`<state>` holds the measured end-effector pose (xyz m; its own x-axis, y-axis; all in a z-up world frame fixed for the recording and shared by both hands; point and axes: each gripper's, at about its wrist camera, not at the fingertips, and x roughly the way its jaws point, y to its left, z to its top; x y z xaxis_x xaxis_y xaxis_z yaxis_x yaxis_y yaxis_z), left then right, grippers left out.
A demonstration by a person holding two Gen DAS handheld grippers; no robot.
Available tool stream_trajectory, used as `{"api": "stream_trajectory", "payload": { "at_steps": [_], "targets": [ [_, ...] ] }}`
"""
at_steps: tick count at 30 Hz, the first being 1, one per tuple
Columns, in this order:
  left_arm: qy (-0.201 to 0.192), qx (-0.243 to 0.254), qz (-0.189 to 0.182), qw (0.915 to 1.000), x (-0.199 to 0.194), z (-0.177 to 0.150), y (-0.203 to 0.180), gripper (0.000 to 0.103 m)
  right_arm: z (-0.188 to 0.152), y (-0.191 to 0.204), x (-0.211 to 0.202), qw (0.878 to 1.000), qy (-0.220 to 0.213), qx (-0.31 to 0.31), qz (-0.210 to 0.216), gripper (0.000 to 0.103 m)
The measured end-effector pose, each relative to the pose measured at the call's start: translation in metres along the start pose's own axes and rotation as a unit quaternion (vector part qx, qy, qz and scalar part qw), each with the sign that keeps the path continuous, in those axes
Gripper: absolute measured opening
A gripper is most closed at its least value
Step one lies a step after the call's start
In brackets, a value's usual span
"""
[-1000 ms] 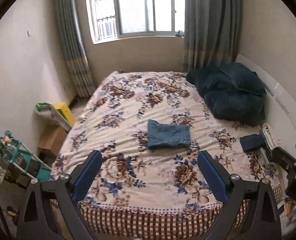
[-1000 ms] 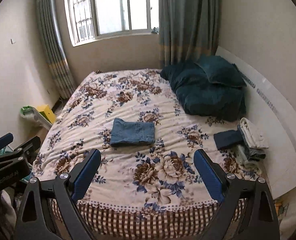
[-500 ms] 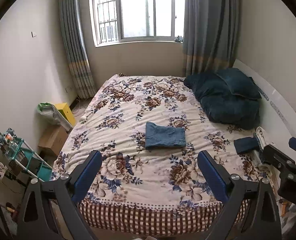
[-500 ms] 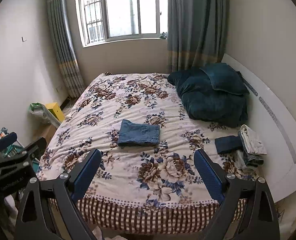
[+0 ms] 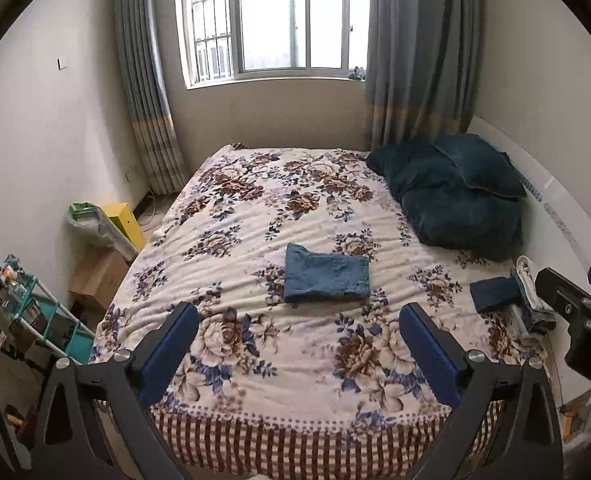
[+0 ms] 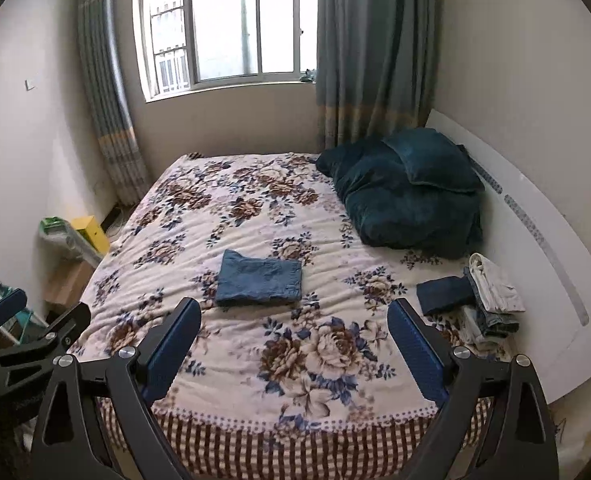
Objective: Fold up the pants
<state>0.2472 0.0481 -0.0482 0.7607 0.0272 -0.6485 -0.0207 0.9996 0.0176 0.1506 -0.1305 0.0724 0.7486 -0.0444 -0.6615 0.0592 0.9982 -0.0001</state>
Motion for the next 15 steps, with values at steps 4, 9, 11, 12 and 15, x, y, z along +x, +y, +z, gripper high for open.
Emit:
{"api": "stream_trajectory", "payload": {
  "at_steps": [4,9,11,12,15],
  "targets": [
    [0.012,0.000,0.012,0.9999,0.033,0.005,-0.004,0.103,0.007,0.002,0.035,1.000,-0.003,-0.001,-0.012,0.099],
    [0.031,0.001,0.023,0.9993,0.072,0.009,-0.006,0.103,0.012,0.004,0.088,1.000,0.008,-0.003,-0.029,0.100],
    [0.033,0.007,0.034,0.9989,0.084,0.009,-0.008,0.103,0.012,0.004,0.107,0.999,0.012,-0.006,-0.036,0.100],
    [0.034,0.009,0.034,0.9988,0.090,0.010,-0.009,0.103,0.012,0.004,0.115,0.999,0.015,-0.005,-0.038,0.100],
    [0.043,0.012,0.037,0.9983,0.108,0.013,-0.012,0.103,0.013,0.001,0.138,0.999,0.029,-0.001,-0.039,0.100]
  ]
}}
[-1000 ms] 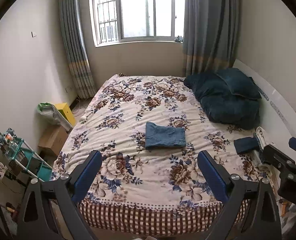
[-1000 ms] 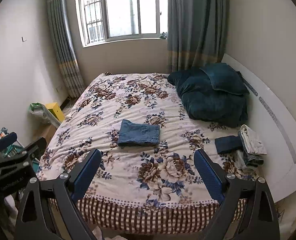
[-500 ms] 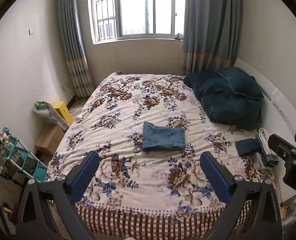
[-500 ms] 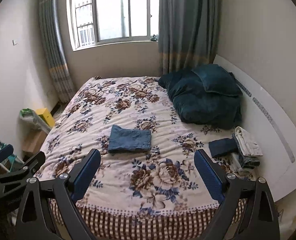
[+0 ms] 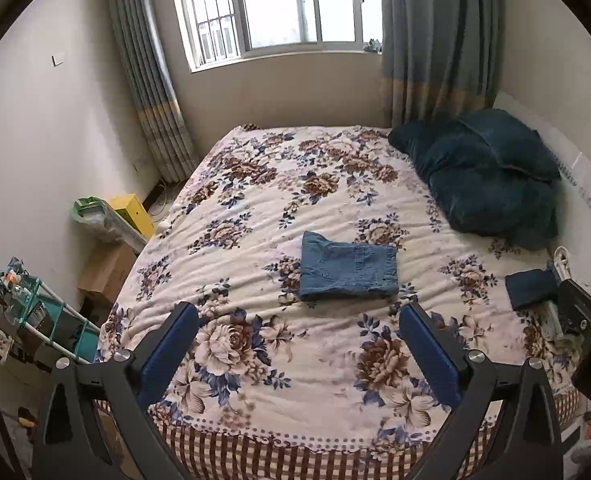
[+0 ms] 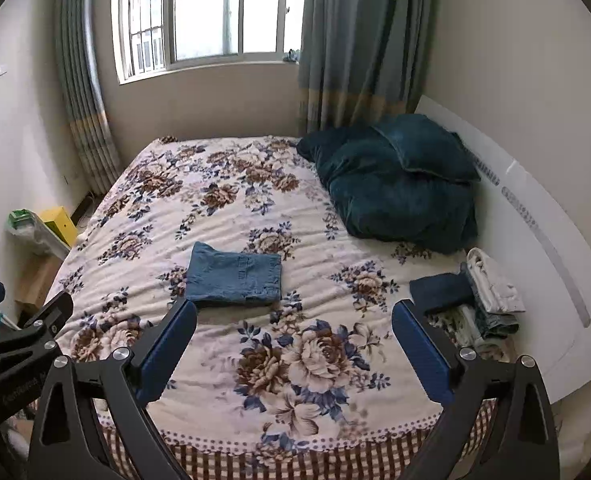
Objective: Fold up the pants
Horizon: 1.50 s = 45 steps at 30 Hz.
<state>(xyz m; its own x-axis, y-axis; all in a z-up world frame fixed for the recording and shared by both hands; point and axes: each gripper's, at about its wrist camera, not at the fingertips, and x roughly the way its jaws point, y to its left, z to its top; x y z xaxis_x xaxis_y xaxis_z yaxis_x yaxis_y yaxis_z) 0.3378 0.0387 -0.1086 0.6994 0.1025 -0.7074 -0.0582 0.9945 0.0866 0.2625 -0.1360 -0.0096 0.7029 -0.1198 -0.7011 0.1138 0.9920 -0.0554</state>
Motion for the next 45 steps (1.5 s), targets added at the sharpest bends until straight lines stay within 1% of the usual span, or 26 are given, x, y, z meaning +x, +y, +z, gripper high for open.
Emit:
{"api": "stream_trajectory", "payload": {
  "at_steps": [3,6,15,19,32,45],
  "targets": [
    [0.006,-0.003,-0.001,1.0000,0.012,0.003,-0.002,0.103,0.001,0.001,0.017,1.000,0.004,-0.001,-0.006,0.100],
    [0.009,-0.003,-0.001,1.0000,0.018,0.006,-0.003,0.103,0.001,0.003,0.029,1.000,0.012,0.001,-0.002,0.100],
    [0.011,-0.006,-0.005,0.9999,0.023,0.009,-0.001,0.103,-0.004,0.004,0.046,1.000,0.019,0.005,0.002,0.100],
    [0.000,-0.006,-0.008,0.9999,0.022,0.006,-0.001,0.103,-0.008,0.006,0.048,1.000,0.019,0.005,0.006,0.100],
    [-0.005,-0.011,-0.008,0.9999,0.020,0.004,0.000,0.103,-0.012,0.011,0.047,1.000,0.015,0.002,0.011,0.100],
    [-0.008,-0.013,-0.009,0.9998,0.017,0.008,0.000,0.103,-0.010,0.015,0.045,1.000,0.015,0.003,0.017,0.101]
  ]
}}
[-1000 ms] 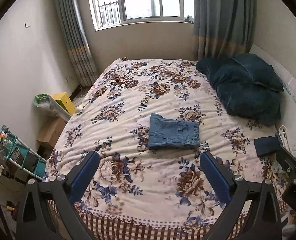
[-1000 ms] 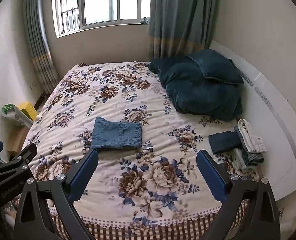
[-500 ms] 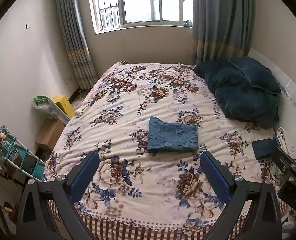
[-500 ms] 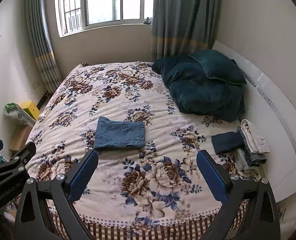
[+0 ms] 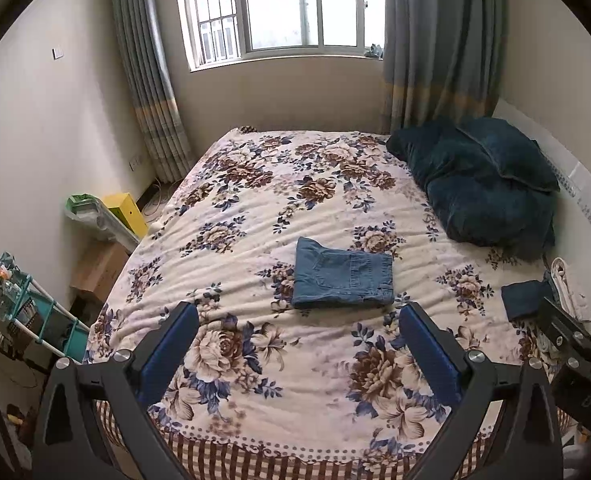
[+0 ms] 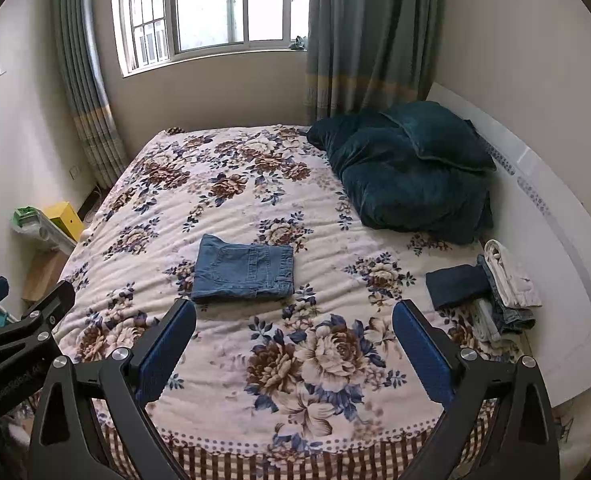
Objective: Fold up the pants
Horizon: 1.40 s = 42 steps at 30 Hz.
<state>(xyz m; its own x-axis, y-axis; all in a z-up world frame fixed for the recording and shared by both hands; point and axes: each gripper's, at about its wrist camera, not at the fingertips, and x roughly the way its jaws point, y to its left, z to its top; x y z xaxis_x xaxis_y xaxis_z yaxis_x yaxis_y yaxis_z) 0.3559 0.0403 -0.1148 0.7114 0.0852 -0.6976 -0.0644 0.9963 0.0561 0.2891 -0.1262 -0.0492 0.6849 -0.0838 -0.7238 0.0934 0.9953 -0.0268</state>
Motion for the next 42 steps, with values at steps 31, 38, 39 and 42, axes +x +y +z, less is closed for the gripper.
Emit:
{"api": "stream_trajectory", "payload": {
  "at_steps": [31,38,39,42],
  "targets": [
    [-0.009,0.000,0.009,0.9999,-0.010,0.007,-0.005,0.103,0.007,0.006,-0.008,1.000,-0.006,-0.001,-0.003,0.101],
    [-0.011,-0.001,0.012,0.9999,-0.012,0.005,-0.006,0.103,0.007,0.006,-0.010,1.000,-0.008,-0.001,-0.004,0.101],
    [-0.012,-0.001,0.013,0.9998,-0.013,0.005,-0.006,0.103,0.007,0.006,-0.009,1.000,-0.007,-0.001,-0.004,0.101],
    [-0.014,-0.003,0.012,0.9998,-0.017,0.005,-0.007,0.103,0.007,0.004,-0.010,1.000,-0.008,0.000,-0.004,0.101]
  ]
}}
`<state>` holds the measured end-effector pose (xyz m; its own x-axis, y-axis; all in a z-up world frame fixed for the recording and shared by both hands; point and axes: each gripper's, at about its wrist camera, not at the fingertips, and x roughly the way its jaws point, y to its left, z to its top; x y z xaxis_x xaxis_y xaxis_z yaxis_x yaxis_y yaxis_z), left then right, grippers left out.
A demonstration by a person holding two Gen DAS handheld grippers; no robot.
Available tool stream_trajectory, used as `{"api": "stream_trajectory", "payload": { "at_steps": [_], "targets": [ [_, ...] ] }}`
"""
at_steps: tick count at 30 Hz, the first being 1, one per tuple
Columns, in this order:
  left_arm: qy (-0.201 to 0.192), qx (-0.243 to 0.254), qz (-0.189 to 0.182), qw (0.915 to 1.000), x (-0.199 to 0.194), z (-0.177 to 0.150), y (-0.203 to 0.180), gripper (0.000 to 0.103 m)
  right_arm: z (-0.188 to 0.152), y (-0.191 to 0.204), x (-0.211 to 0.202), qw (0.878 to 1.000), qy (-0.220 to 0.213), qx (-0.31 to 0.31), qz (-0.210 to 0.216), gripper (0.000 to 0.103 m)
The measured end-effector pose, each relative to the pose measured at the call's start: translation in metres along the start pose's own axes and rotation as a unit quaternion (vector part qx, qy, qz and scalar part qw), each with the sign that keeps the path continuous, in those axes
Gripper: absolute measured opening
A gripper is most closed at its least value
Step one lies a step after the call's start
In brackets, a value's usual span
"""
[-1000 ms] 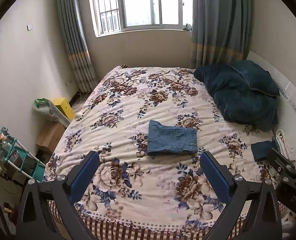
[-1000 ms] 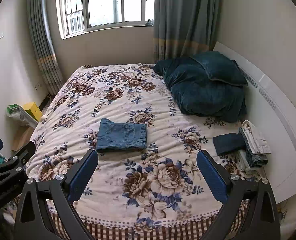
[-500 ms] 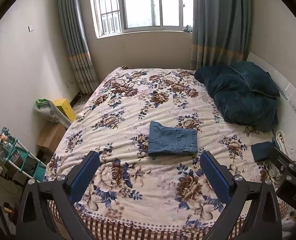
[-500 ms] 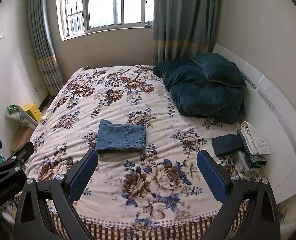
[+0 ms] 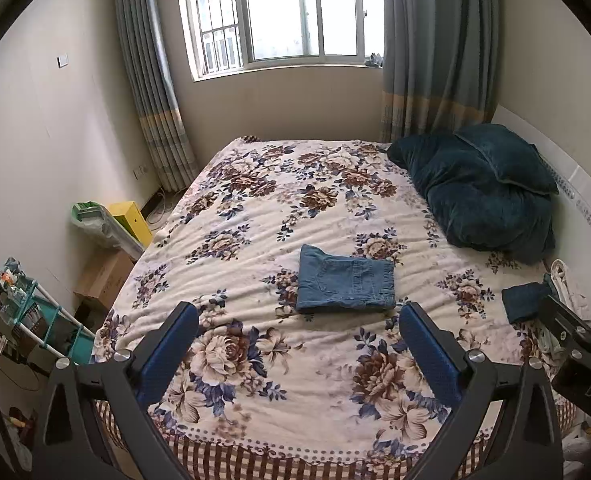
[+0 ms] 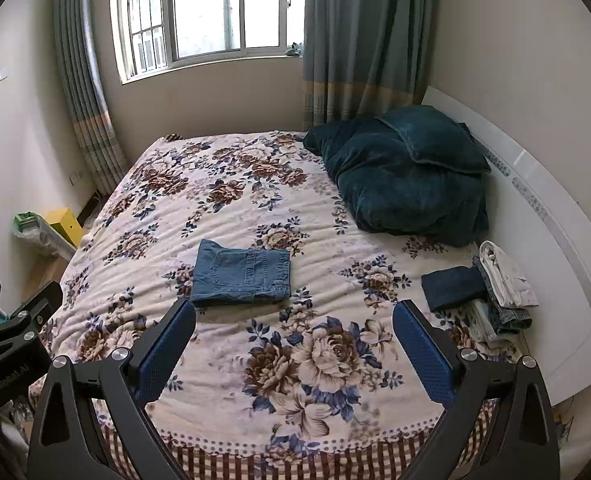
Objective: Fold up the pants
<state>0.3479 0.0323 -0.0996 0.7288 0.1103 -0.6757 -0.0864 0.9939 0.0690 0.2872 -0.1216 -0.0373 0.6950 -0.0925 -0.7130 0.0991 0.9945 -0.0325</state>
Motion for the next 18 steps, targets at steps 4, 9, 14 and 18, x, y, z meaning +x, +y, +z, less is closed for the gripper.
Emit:
{"api": "stream_trajectory", "payload": {
  "at_steps": [4,9,14,18],
  "targets": [
    [0.000,-0.003,0.000,1.0000,-0.0024,-0.0003,0.0011,0.103,-0.0010,-0.0013,-0.0028,1.000,0.000,0.001,-0.001,0.101],
    [0.000,-0.004,0.000,1.0000,-0.0030,-0.0013,0.0018,0.103,-0.0026,-0.0036,-0.0044,1.000,-0.001,0.002,-0.002,0.101],
    [-0.001,-0.003,-0.001,1.0000,-0.0032,-0.0020,0.0021,0.103,-0.0032,-0.0035,-0.0070,1.000,-0.001,0.003,0.000,0.101],
    [-0.011,-0.006,0.003,0.9999,-0.0087,-0.0048,0.0083,0.103,-0.0057,-0.0058,-0.0094,1.000,-0.002,0.004,-0.001,0.101]
  ]
}}
